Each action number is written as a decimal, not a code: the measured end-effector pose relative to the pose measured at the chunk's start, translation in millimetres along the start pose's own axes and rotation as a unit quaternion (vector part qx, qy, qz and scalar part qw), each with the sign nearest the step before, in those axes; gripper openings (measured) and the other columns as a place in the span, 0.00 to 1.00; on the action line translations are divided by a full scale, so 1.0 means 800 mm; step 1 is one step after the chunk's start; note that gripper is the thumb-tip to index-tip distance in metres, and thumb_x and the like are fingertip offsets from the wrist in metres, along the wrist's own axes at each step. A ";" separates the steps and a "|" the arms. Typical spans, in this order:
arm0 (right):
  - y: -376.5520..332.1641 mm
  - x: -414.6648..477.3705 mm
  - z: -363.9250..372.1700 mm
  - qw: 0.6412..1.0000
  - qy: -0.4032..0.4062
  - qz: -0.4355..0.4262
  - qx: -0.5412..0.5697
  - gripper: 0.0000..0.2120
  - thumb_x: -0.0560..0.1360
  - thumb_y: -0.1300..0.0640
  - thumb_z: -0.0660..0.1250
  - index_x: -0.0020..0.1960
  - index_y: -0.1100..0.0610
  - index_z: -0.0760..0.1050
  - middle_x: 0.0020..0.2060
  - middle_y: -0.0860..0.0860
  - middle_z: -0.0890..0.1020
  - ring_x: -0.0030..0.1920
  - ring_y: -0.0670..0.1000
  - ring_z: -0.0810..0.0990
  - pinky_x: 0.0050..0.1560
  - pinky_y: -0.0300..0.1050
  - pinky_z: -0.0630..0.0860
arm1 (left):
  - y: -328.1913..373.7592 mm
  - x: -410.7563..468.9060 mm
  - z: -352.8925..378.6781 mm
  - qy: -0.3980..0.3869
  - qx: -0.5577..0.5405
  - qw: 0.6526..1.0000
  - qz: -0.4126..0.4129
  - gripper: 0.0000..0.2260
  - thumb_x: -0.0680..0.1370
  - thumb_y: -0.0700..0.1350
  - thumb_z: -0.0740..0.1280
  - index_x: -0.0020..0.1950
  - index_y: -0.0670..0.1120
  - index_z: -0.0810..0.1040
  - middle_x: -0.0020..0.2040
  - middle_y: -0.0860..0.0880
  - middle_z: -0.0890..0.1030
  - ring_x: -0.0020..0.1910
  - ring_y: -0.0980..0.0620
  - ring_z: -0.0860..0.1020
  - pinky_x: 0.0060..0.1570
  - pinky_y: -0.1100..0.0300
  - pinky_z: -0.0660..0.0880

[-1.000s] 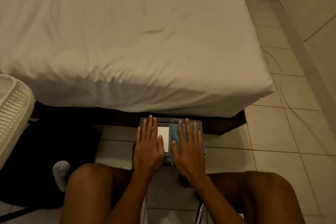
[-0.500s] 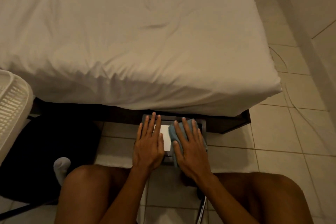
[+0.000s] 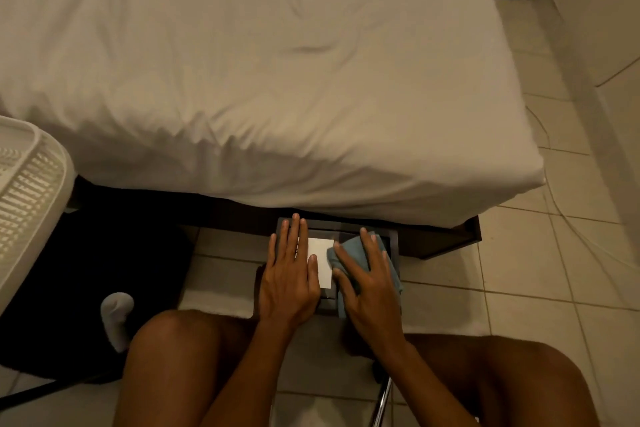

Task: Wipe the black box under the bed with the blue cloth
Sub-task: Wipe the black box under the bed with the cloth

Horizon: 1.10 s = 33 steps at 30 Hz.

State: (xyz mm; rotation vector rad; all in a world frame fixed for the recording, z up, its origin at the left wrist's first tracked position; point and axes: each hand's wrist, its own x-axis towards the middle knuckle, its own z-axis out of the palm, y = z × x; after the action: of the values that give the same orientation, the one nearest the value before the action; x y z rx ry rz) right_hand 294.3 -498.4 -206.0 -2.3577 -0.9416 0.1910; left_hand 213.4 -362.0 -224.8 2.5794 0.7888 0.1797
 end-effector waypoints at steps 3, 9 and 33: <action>-0.003 0.042 0.001 0.999 0.040 0.014 0.007 0.19 0.78 0.49 0.66 0.68 0.46 0.73 0.74 0.56 0.66 0.75 0.58 0.61 0.72 0.62 0.64 | 0.001 0.002 0.000 0.005 0.008 1.000 0.001 0.28 0.83 0.53 0.46 0.81 0.44 0.45 0.82 0.47 0.46 0.81 0.51 0.43 0.78 0.51 0.47; -0.001 0.021 0.008 0.998 0.066 -0.002 0.003 0.21 0.72 0.54 0.74 0.64 0.46 0.76 0.66 0.57 0.72 0.69 0.58 0.68 0.65 0.60 0.72 | 0.001 0.000 -0.001 0.007 -0.002 1.000 0.000 0.28 0.82 0.52 0.47 0.81 0.44 0.48 0.82 0.47 0.48 0.81 0.52 0.45 0.78 0.51 0.49; -0.004 0.032 0.021 0.996 0.072 0.051 -0.010 0.23 0.81 0.46 0.55 0.74 0.47 0.65 0.74 0.53 0.66 0.77 0.52 0.55 0.75 0.59 0.54 | 0.002 0.002 0.001 0.004 -0.010 1.000 -0.013 0.29 0.82 0.51 0.49 0.81 0.46 0.45 0.82 0.49 0.45 0.80 0.53 0.43 0.78 0.52 0.47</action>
State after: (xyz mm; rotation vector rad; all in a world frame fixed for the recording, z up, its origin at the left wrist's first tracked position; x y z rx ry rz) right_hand 306.2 -471.6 -215.9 -2.4038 -0.7594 0.0498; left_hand 215.3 -362.4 -224.6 2.5501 0.8184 0.1886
